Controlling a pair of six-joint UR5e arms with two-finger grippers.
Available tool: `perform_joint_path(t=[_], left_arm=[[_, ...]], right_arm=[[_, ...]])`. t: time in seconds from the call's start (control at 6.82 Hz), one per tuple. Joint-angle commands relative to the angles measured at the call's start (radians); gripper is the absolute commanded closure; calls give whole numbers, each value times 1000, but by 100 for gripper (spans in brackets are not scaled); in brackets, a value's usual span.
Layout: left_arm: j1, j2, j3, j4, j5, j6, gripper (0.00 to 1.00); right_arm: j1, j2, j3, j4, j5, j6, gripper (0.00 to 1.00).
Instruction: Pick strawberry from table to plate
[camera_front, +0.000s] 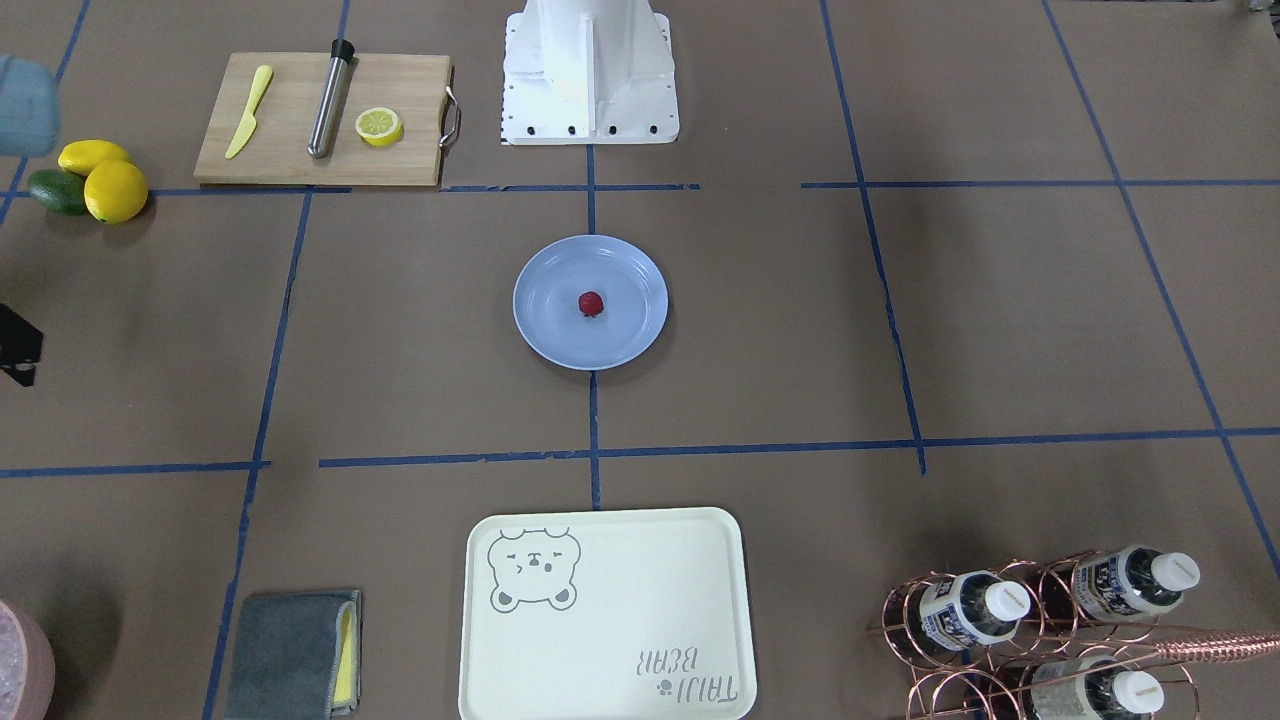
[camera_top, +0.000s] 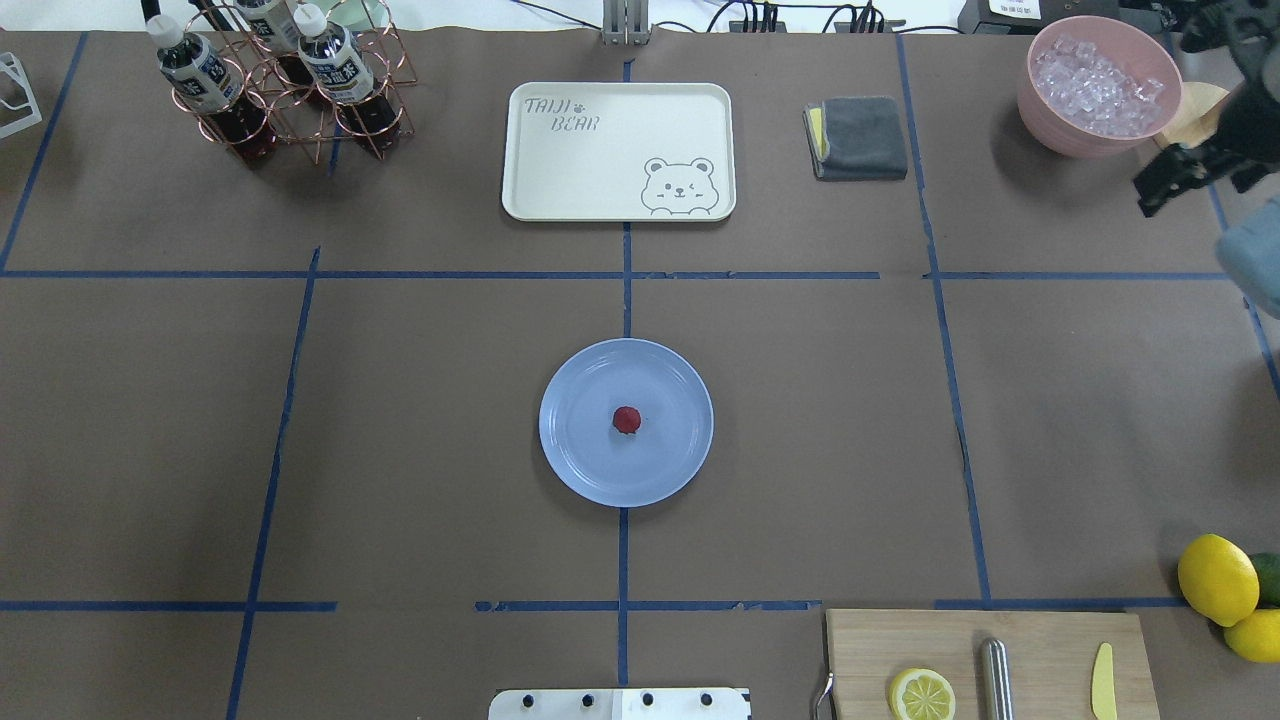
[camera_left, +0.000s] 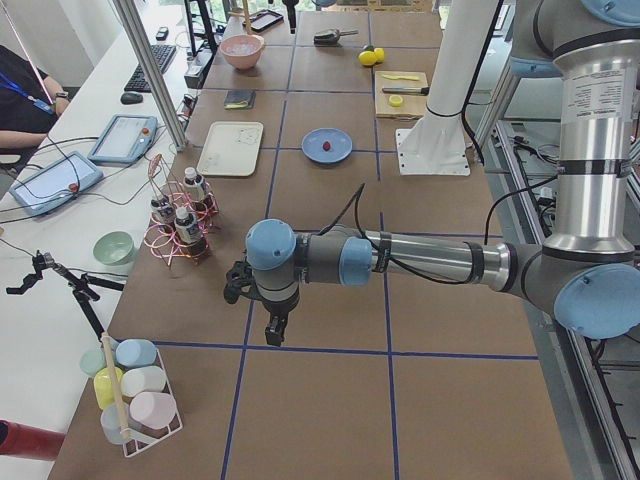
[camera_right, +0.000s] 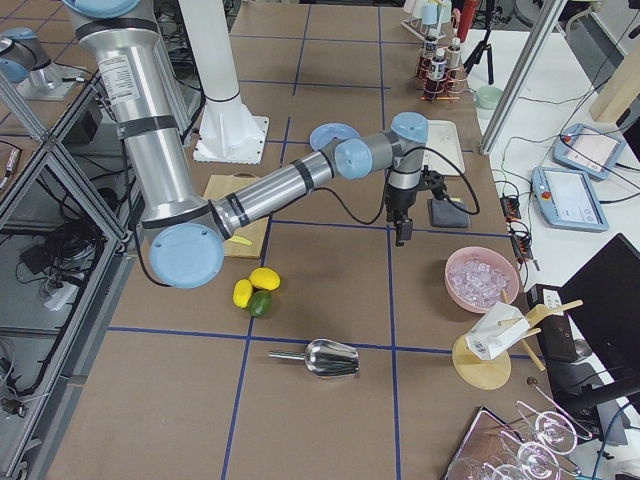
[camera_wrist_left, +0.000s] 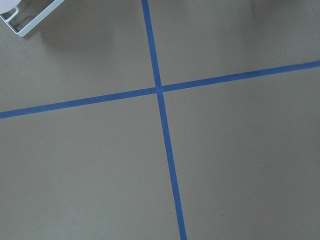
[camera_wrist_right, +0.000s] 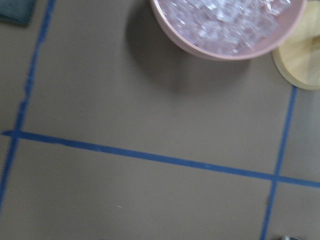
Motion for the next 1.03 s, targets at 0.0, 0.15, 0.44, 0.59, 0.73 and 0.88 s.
perform_joint_path(t=[0.0,0.15,0.44,0.59,0.73,0.88], left_arm=[[-1,0,-4,-1,4,0,0],[-1,2,-6,-1,3,0,0],[-1,2,-10,-1,1,0,0],[-1,2,-6,-1,1,0,0],[-1,3,-1,-1,3,0,0],[-2,3,-3,-1,3,0,0]], right_arm=[[183,-166,-5,15,23,-243,0],[247,-222,1,17,105,-285,0],[313,-311,25,32,176,-350,0],[315,-328,31,46,188,-349,0],[315,-330,32,46,199,-347,0],[315,-334,33,46,201,-347,0]])
